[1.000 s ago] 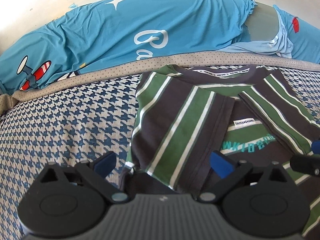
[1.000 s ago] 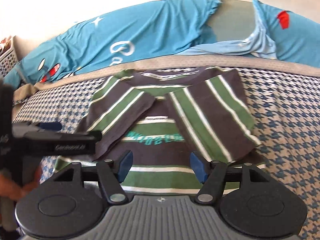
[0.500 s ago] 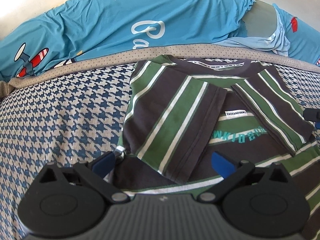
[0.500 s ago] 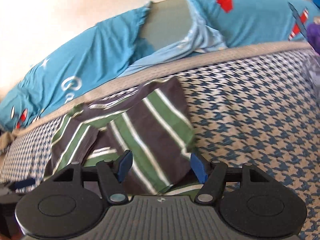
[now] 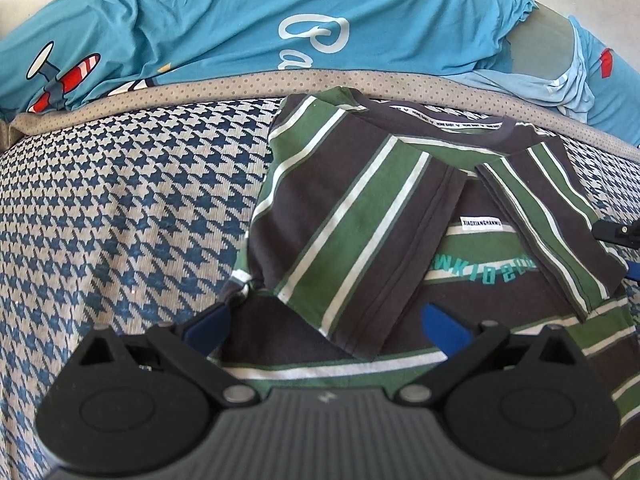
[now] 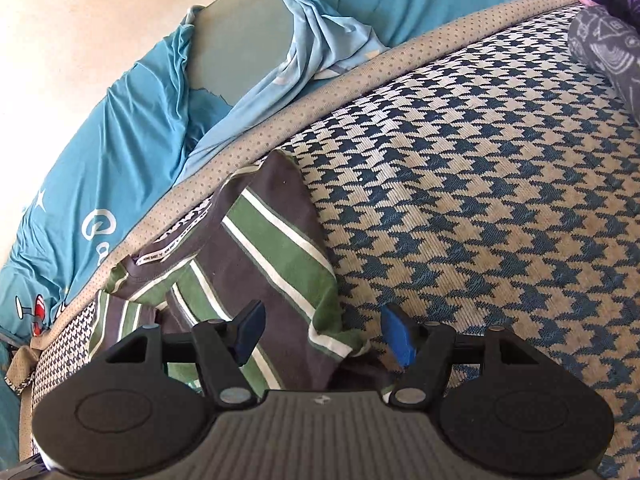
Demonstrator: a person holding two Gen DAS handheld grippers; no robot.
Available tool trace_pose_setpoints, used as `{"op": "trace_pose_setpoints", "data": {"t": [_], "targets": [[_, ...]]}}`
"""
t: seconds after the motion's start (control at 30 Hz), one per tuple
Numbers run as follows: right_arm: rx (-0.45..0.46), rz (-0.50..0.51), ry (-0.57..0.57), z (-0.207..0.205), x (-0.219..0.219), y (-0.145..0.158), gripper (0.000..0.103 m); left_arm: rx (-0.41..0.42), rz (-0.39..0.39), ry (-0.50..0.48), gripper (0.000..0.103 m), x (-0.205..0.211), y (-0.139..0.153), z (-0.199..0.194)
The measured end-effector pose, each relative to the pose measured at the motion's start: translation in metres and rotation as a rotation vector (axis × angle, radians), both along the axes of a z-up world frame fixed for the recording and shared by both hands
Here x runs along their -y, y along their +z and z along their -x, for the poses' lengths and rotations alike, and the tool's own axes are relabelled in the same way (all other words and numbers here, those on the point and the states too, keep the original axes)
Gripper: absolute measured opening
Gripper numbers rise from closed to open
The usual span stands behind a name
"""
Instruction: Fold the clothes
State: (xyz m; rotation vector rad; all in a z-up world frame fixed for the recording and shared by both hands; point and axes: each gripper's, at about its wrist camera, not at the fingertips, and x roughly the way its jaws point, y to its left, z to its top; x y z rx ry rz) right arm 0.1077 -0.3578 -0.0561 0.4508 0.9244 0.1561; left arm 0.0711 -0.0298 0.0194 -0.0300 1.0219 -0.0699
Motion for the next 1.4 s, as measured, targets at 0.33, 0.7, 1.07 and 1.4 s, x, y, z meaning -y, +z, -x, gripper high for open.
{"op": "trace_pose_setpoints", "data": {"t": [0.33,0.7,1.07,1.4], "targets": [[0.052,-0.033,0.049,-0.009,-0.006,-0.009,0.044,-0.011,0.016,0.024,0.103,-0.004,-0.001,0.002],[0.038,-0.158,0.016,-0.010,0.007,-0.020,0.014,-0.024,0.032,0.037,0.103,-0.007,-0.004,0.002],[0.090,-0.074,0.017,-0.002,-0.005,-0.014,0.010,-0.025,0.031,0.050,0.103,-0.011,-0.007,0.002],[0.228,0.030,0.043,0.020,-0.045,0.026,0.008,-0.014,0.055,0.087,0.103,-0.030,0.003,0.009]]}}
